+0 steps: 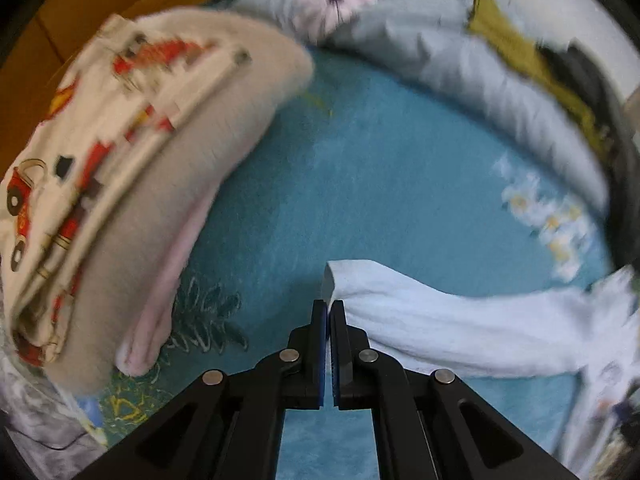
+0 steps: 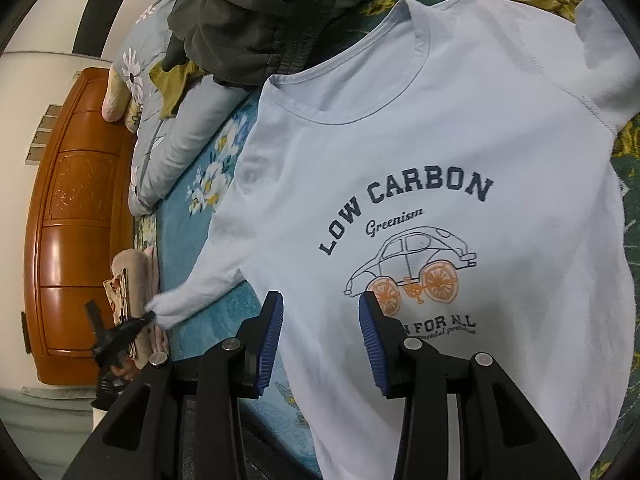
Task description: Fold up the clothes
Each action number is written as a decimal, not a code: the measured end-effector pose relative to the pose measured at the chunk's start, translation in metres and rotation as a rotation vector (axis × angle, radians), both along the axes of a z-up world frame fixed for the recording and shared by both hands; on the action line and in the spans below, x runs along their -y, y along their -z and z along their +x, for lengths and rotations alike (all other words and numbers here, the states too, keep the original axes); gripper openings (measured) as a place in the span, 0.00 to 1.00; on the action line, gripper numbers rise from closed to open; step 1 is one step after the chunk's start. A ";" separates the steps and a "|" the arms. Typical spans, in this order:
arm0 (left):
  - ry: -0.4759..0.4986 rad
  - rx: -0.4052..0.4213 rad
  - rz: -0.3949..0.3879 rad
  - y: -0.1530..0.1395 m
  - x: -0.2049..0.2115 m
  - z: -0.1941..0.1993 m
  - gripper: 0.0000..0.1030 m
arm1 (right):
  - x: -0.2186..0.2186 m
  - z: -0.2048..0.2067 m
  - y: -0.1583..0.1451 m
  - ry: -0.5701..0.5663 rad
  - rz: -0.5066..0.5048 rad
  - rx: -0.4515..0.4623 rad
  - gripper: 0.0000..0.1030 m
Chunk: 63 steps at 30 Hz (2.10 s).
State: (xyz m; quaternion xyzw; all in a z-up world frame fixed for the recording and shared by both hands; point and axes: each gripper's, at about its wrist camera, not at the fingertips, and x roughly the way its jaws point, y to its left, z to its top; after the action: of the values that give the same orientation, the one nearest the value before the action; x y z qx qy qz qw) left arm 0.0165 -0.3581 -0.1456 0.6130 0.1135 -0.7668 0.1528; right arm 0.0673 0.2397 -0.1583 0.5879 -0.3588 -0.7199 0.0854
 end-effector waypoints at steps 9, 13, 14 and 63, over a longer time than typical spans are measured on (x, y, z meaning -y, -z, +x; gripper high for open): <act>-0.071 0.042 0.012 0.027 0.014 0.022 0.06 | -0.085 0.030 -0.027 0.084 0.227 -0.024 0.39; -0.084 0.028 0.017 0.021 0.018 0.024 0.12 | -0.154 0.064 -0.040 0.210 0.417 0.004 0.39; -0.091 0.026 0.018 0.018 0.018 0.024 0.16 | -0.172 0.074 -0.041 0.246 0.460 0.017 0.39; 0.108 -0.201 0.362 -0.016 -0.258 0.022 0.59 | -0.393 0.073 -0.115 0.643 0.918 0.030 0.02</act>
State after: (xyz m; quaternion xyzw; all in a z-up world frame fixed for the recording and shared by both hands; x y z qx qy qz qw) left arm 0.0385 -0.1003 -0.1291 0.5559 0.2310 -0.7984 -0.0133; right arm 0.1406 0.6323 -0.0434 0.4358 -0.1708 -0.7837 -0.4083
